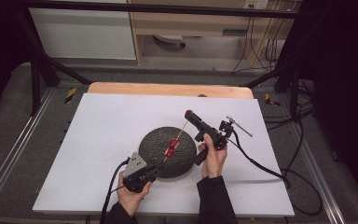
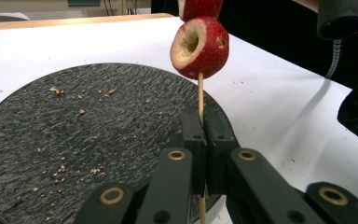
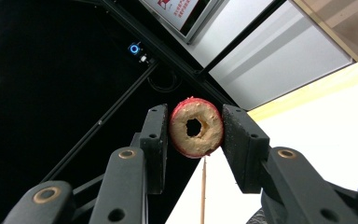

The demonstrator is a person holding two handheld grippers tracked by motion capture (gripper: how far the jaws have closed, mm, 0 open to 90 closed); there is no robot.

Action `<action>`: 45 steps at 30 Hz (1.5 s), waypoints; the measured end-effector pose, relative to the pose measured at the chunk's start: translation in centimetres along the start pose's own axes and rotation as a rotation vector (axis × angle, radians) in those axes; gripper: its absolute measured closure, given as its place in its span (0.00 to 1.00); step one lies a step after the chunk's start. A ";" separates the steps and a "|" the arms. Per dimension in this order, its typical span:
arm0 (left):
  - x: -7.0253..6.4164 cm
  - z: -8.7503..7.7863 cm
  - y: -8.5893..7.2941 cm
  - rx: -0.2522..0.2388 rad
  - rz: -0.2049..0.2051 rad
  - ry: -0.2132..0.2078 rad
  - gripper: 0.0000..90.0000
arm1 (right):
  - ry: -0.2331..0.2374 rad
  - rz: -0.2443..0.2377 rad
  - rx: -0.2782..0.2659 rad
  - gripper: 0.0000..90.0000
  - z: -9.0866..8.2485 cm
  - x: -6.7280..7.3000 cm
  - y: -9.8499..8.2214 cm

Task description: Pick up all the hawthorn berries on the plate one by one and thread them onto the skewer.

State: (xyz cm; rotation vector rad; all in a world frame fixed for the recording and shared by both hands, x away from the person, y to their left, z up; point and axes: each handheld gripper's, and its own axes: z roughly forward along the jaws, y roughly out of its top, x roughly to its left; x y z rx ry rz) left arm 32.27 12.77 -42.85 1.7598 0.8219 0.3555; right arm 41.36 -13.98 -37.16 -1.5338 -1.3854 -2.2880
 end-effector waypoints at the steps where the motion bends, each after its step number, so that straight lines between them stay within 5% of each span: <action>1: 0.0 0.0 0.0 -0.001 -0.001 0.000 0.98 | -0.001 0.002 0.002 0.70 0.0 0.0 0.0; 20: -1.0 1.5 0.5 -0.067 -0.061 0.012 0.98 | 0.030 0.033 -0.017 0.70 -0.1 0.1 -0.6; 35: -1.9 1.7 0.3 -0.098 -0.043 0.061 0.98 | 0.027 0.110 -0.045 0.70 0.2 0.0 -0.3; 39: -1.7 1.7 0.4 -0.116 -0.091 0.049 0.98 | 0.030 0.105 -0.047 0.70 0.2 0.0 -0.4; 45: -2.1 2.4 0.4 -0.106 -0.100 0.052 0.98 | 0.034 0.098 -0.046 0.70 0.3 -0.2 -1.1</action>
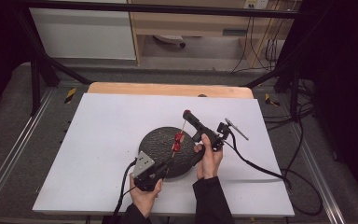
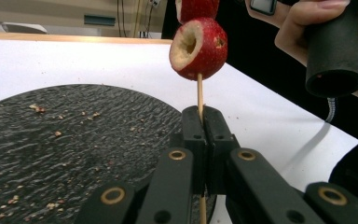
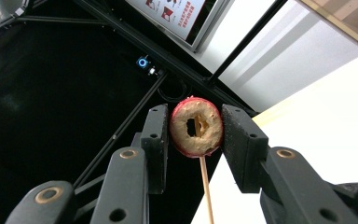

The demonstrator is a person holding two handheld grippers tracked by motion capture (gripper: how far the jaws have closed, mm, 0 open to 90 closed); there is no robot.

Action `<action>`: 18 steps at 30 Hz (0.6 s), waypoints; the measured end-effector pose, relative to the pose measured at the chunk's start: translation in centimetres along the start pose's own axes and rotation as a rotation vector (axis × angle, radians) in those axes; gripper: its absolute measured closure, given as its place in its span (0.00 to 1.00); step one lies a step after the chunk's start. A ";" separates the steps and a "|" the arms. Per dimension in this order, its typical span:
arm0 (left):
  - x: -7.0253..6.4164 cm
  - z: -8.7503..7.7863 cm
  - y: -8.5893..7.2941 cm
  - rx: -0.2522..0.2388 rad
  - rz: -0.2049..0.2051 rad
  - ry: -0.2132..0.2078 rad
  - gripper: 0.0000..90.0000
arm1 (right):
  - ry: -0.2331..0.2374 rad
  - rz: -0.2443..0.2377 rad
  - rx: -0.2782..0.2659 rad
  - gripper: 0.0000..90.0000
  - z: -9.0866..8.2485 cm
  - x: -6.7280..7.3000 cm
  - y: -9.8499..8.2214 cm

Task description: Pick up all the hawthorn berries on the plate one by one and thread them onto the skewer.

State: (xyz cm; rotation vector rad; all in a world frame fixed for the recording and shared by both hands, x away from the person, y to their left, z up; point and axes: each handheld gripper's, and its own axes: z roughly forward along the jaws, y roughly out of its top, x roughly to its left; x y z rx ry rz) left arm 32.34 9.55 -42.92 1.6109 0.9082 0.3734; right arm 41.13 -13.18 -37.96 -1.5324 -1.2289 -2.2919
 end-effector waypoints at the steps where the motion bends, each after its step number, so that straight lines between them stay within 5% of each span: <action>1: 0.0 0.1 0.0 0.002 -0.004 -0.003 0.98 | 0.002 -0.006 0.000 0.70 -0.1 0.1 0.0; 18: -0.4 0.1 0.0 -0.025 -0.018 -0.006 0.98 | 0.021 -0.022 -0.038 0.71 0.2 -0.3 -0.3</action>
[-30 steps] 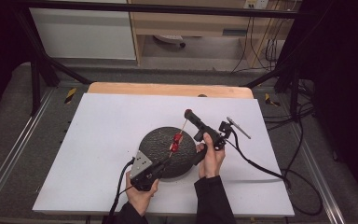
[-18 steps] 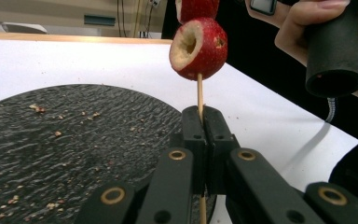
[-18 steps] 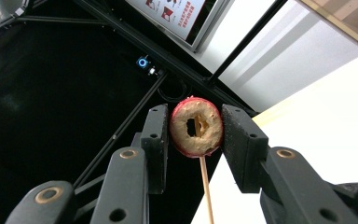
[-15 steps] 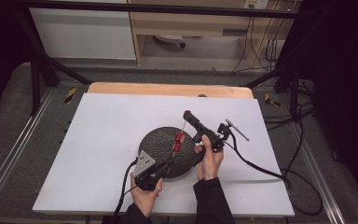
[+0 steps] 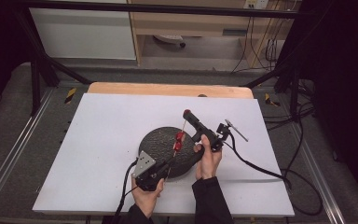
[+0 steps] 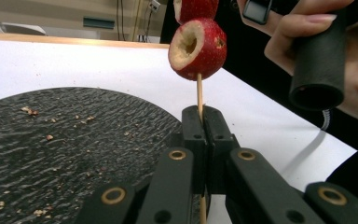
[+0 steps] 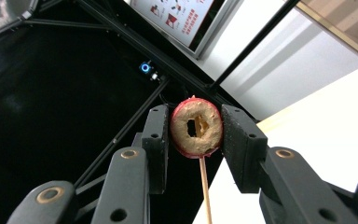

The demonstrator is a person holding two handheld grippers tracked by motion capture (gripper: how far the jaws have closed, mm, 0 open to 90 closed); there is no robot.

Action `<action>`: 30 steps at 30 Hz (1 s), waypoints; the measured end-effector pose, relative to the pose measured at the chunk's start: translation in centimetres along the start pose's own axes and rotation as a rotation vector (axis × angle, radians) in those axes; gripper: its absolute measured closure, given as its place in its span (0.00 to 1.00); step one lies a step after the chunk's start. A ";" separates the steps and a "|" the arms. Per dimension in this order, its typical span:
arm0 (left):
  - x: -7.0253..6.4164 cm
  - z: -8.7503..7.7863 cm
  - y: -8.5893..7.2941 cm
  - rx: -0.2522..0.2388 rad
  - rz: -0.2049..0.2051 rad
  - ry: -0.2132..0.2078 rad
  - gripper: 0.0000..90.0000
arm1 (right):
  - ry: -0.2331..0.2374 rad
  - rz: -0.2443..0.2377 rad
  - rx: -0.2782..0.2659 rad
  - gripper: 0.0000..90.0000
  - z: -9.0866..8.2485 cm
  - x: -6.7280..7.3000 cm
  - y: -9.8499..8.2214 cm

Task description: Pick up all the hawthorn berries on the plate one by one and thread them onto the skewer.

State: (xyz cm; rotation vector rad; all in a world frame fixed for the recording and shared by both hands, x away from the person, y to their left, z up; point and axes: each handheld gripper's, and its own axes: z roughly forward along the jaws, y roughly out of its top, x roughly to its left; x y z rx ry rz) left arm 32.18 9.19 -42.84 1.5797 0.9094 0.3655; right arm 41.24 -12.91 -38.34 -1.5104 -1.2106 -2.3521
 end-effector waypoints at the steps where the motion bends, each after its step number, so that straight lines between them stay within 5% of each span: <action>1: 0.0 0.0 0.0 0.001 0.003 0.002 0.98 | 0.002 0.003 -0.001 0.71 0.0 -0.1 0.0; 24: 0.4 -0.9 -0.4 -0.018 -0.006 0.009 0.98 | 0.013 0.008 0.018 0.71 0.2 0.1 0.1; 30: -0.3 -0.2 -0.7 -0.012 -0.064 0.001 0.98 | 0.023 -0.006 0.017 0.71 0.2 0.0 -0.5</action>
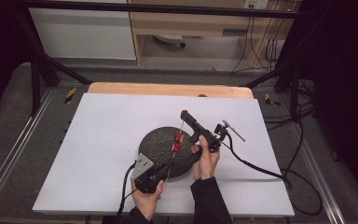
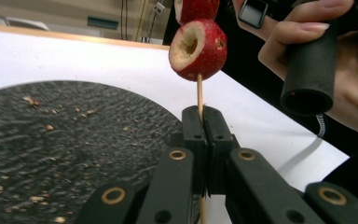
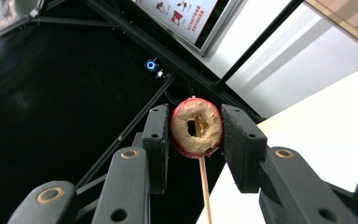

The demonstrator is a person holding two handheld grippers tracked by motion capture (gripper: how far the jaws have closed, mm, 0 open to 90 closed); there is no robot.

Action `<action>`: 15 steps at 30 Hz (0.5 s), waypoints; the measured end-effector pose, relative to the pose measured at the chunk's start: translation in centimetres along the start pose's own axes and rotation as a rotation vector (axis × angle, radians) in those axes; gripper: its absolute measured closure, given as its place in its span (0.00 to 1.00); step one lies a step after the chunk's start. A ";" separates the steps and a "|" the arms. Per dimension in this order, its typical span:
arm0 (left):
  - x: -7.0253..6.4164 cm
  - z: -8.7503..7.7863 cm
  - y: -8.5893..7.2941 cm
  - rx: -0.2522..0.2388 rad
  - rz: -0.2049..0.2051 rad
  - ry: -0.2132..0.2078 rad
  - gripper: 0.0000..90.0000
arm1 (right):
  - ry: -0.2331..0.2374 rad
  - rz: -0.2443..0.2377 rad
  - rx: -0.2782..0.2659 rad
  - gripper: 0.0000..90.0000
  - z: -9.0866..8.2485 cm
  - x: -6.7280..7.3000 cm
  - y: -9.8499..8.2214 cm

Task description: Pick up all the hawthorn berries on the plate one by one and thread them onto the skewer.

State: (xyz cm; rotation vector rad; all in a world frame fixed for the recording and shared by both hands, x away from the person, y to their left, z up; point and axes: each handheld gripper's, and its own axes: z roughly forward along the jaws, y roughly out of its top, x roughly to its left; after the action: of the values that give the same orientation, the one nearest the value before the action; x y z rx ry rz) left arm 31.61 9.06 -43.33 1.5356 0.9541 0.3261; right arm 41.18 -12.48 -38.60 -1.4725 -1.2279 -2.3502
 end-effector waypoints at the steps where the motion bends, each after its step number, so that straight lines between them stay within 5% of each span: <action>1: -0.1 0.1 -0.1 -0.001 0.002 0.000 0.98 | -0.006 -0.006 0.004 0.71 -0.1 0.1 0.0; 15: -0.5 -0.2 -0.5 -0.027 -0.045 0.016 0.99 | -0.009 0.006 -0.022 0.72 0.0 -0.4 0.0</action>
State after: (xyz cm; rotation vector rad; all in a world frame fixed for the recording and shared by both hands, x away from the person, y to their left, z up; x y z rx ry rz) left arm 30.96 8.80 -43.59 1.4866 0.9911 0.3188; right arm 41.41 -12.56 -38.94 -1.4924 -1.2025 -2.3635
